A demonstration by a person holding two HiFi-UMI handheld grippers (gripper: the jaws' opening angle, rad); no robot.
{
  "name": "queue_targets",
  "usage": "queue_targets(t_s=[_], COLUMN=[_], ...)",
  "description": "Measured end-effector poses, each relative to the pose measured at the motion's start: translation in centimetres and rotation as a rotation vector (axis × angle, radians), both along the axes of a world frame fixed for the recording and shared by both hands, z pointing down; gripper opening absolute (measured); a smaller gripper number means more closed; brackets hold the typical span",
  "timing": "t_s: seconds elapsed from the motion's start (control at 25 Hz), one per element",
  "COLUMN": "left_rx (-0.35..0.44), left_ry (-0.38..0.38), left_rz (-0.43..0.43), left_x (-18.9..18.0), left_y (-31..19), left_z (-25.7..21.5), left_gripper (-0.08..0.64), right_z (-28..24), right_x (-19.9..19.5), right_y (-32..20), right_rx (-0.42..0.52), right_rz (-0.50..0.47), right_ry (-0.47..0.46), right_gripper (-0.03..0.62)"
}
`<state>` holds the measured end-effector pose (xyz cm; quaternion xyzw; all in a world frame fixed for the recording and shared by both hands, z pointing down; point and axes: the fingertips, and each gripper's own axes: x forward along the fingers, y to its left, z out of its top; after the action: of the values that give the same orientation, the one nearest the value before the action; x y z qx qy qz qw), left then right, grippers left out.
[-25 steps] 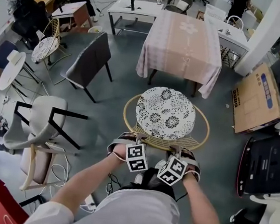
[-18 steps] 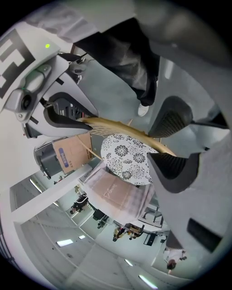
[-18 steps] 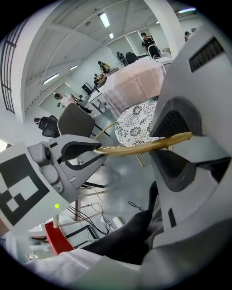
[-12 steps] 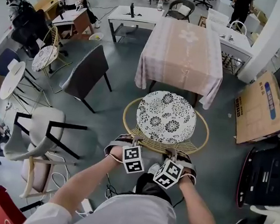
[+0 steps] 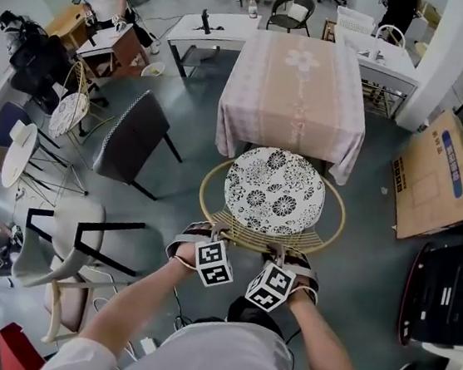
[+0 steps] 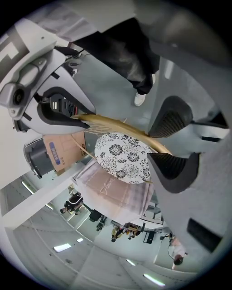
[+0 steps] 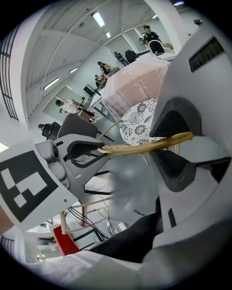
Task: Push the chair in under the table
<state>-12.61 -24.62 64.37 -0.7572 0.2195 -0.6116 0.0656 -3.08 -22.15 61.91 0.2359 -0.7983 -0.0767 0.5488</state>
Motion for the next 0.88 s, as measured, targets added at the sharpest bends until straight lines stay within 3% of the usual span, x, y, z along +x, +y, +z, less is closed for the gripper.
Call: queue_targets(t_s=[0.4, 0.88], left_rx=[-0.026, -0.010], left_ry=[-0.024, -0.004], left_rz=[-0.060, -0.014], left_x=[0.1, -0.4], left_y=[-4.3, -11.2], left_z=[0.1, 0.0], left_gripper=[0.110, 0.110], right_z=[0.0, 0.2], right_x=[0.1, -0.5], right_y=[-4.1, -10.4], right_rx=[-0.013, -0.019], right_rz=[-0.007, 0.034], right_ry=[-0.028, -0.016], right_gripper=[0.078, 0.078])
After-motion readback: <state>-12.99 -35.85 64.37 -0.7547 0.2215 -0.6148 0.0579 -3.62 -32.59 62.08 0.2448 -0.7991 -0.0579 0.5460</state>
